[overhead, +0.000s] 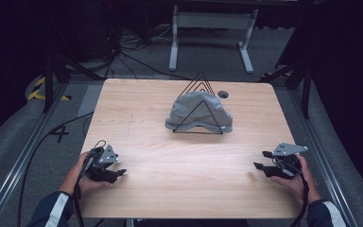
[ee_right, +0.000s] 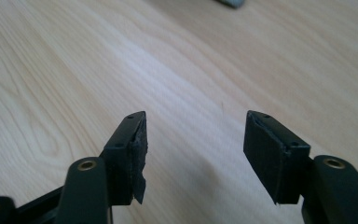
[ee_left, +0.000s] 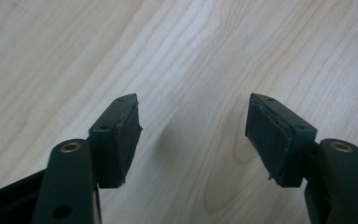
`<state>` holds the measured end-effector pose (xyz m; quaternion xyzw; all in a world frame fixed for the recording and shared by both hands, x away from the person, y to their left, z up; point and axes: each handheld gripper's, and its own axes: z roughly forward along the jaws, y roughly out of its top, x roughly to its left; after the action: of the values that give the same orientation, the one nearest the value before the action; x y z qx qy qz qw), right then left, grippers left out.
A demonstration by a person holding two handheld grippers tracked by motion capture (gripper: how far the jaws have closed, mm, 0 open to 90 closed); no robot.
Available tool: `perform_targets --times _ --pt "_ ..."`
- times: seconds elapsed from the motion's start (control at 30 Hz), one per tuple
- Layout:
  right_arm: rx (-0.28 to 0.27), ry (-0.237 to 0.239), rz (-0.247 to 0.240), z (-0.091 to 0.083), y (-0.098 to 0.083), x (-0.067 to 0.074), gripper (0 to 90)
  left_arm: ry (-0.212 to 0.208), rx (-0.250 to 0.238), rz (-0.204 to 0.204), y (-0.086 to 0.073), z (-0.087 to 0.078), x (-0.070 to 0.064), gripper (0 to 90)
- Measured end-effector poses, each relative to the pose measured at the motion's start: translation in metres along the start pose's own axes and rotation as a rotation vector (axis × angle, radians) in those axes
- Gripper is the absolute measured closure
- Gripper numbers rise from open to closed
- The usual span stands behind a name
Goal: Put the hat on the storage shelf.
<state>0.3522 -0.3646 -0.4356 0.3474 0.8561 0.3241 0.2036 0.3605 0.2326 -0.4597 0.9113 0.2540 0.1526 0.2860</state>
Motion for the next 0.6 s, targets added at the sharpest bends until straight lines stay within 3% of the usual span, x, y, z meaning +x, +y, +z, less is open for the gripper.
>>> perform_targets --times 0.27,0.3,0.33,0.43,0.6 --pt "-0.017 -0.015 0.1 -0.001 -0.038 0.001 28.9 -0.059 -0.095 -0.119 -0.024 0.001 -0.001 24.4" --pt "-0.017 -0.015 0.1 -0.001 -0.038 0.001 28.9 -0.059 -0.095 -0.119 -0.024 0.001 -0.001 23.6" --pt "-0.043 -0.008 0.136 -0.003 -0.045 0.001 28.5 -0.065 -0.115 -0.134 -0.028 0.001 -0.003 22.2" --pt "-0.048 -0.021 0.146 -0.005 -0.048 0.002 26.9 -0.055 -0.146 -0.162 -0.033 0.002 -0.007 20.1" --pt "-0.057 -0.045 0.173 -0.004 -0.05 0.002 25.5 -0.034 -0.141 -0.179 -0.035 0.0 -0.009 18.1"
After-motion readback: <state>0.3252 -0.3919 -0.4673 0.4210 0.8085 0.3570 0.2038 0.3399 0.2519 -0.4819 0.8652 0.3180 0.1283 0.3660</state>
